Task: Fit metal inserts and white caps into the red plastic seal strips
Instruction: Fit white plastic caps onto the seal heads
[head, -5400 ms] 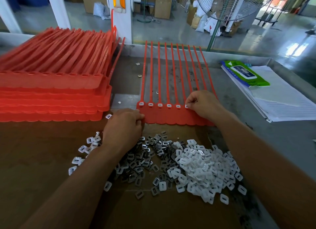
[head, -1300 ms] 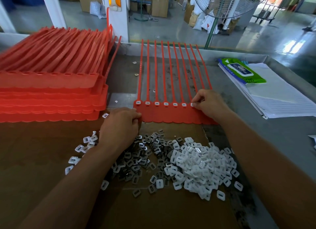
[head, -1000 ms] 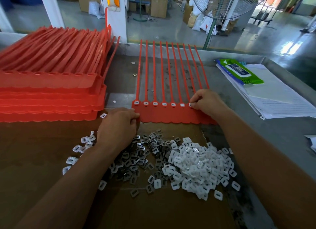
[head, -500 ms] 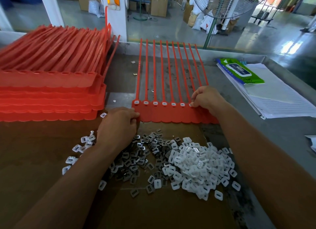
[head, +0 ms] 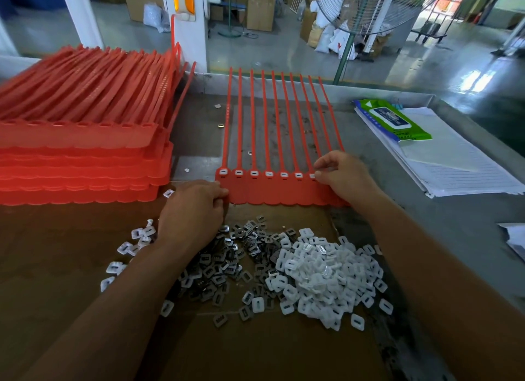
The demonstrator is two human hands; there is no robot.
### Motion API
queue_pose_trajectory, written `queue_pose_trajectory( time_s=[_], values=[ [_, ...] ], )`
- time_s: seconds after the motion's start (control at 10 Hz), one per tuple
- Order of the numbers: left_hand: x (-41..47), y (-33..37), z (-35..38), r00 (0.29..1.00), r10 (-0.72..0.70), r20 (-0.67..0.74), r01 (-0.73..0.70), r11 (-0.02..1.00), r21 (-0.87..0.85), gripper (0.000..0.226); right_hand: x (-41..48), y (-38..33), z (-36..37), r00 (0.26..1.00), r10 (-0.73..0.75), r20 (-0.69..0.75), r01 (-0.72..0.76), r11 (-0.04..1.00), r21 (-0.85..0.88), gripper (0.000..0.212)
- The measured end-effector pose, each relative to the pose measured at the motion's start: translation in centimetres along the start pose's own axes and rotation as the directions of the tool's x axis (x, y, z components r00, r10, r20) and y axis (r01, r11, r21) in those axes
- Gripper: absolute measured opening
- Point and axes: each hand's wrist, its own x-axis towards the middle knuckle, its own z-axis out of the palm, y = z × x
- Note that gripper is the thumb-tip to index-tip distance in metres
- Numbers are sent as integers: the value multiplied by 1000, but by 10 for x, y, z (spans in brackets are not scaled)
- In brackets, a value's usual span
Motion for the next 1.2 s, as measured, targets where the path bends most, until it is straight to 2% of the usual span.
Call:
queue_pose_trajectory(
  time_s=[0.1,0.2,0.3,0.4,0.6,0.8,0.9,1.0,1.1,1.2],
  values=[
    [0,0,0,1000,-4,2,4,1000,-1,29,-20,-14,-4,989,-135,63,137,990,-28,12],
    [0,0,0,1000,-1,-2,1,1000,-1,28,-42,-30,-7,942,-209,263,216,976,5,20],
    [0,-1,0,1000,1,7,-1,1000,11,29,-59,-40,-8,869,-244,430,273,962,-6,12],
    [0,0,0,1000,1,5,-1,1000,8,28,-67,-42,-5,824,-233,517,302,952,-53,9],
    [1,-1,0,1000,3,4,-3,1000,10,29,-71,-41,5,824,-182,537,302,942,-144,13],
    [0,-1,0,1000,0,-1,0,1000,6,29,-74,-40,6,811,-195,551,307,944,-118,10],
    [0,-1,0,1000,7,-8,-7,1000,13,28,-76,-40,2,841,-217,496,302,948,-98,19],
    [0,-1,0,1000,8,-7,-8,1000,16,28,-77,-42,-1,910,-252,329,279,960,-36,24],
    [1,-1,1,1000,13,-10,-13,1000,14,28,-76,-41,-6,940,-253,230,248,968,48,23],
    [0,-1,1,1000,12,-12,-12,1000,7,28,-73,-34,-9,946,-226,234,222,974,41,12]
  ],
)
